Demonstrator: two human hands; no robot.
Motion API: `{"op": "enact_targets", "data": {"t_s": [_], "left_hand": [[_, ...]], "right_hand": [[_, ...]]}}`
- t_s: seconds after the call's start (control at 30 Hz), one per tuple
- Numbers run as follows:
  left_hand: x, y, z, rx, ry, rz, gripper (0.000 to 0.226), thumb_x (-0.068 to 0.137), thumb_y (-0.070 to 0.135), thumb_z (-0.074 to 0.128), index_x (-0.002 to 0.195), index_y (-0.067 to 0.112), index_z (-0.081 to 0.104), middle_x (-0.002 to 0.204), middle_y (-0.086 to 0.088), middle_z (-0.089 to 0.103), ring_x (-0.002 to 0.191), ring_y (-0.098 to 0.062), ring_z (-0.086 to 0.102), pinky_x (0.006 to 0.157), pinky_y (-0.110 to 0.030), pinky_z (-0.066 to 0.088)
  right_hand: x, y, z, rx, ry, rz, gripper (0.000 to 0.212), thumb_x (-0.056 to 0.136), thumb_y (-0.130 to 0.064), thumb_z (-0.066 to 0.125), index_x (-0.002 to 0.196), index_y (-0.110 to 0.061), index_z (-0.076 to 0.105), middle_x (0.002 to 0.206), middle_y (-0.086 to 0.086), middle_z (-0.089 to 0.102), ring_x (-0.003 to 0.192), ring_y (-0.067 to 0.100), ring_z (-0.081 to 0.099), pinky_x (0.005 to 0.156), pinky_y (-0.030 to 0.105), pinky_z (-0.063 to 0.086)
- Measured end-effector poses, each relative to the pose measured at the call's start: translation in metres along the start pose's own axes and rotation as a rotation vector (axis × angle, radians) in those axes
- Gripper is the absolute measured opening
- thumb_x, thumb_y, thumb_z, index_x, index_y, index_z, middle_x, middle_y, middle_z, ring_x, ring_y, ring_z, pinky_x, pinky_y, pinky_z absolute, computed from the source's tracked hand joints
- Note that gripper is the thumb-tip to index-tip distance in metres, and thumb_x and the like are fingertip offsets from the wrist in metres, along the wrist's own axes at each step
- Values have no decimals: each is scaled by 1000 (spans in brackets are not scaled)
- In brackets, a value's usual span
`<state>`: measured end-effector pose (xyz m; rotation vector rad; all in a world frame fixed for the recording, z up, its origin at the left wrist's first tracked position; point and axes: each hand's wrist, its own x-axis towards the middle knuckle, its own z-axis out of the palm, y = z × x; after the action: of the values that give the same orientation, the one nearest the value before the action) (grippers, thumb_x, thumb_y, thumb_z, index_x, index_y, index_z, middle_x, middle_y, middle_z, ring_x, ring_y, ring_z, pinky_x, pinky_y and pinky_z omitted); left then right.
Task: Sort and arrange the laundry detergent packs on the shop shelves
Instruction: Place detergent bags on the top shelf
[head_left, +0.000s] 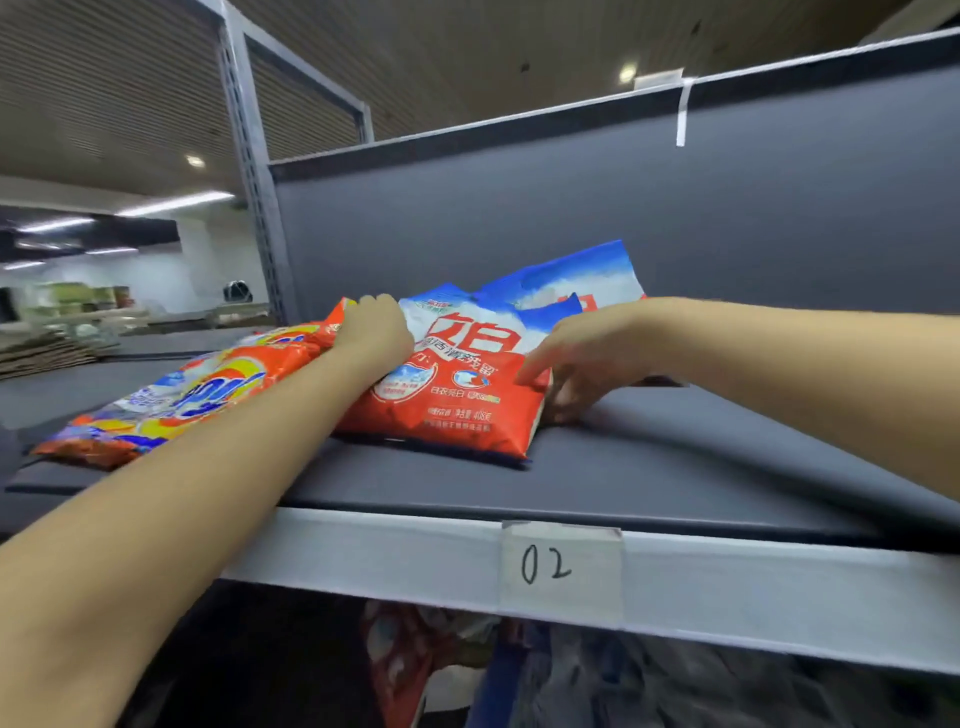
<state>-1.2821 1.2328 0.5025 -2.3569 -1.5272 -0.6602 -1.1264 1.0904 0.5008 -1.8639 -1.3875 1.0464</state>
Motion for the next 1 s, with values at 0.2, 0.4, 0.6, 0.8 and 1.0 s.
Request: {"op": "enact_targets", "data": {"t_s": [0.2,0.4,0.6,0.8,1.0], "left_hand": [[-6,33,-17,-40,73,72,42,95,24,46,130,2,46,132,-19,42,124,-35,35,98,-43,34],[-34,140,-33,-83,32,380,44,95,30,43,132,7,48,133,-15,46,124,-33,36,93,-39,36],[-69,297,-50,-204,-107,621,30,90,26,44,64,10,45,69,-7,47,86,-33,47,64,-29,36],[-113,427,-68,-330,-328,697,35,97,36,40,82,6,51,101,-16,58,88,-28,47,70,-27,33],[-125,513,-71,-431,-485,640,54,97,47,40,135,8,46,143,-10,44,125,-28,45,95,-32,38]], "right_hand": [[-34,12,-38,-404,246,-28,20,92,-20,58,104,-4,58,82,10,62,63,19,61,59,28,56],[-92,48,-91,-1169,528,88,26,91,-24,48,108,-10,61,93,6,63,76,23,57,52,22,38],[-173,99,-178,-1398,654,320,17,90,-22,47,88,-10,58,81,6,56,73,26,52,50,22,32],[-249,191,-272,-1278,716,565,21,88,-26,49,87,-10,61,93,9,66,82,29,57,66,27,46],[-304,273,-334,-1111,764,839,31,93,-33,50,109,-9,63,97,7,58,85,26,52,77,28,46]]}}
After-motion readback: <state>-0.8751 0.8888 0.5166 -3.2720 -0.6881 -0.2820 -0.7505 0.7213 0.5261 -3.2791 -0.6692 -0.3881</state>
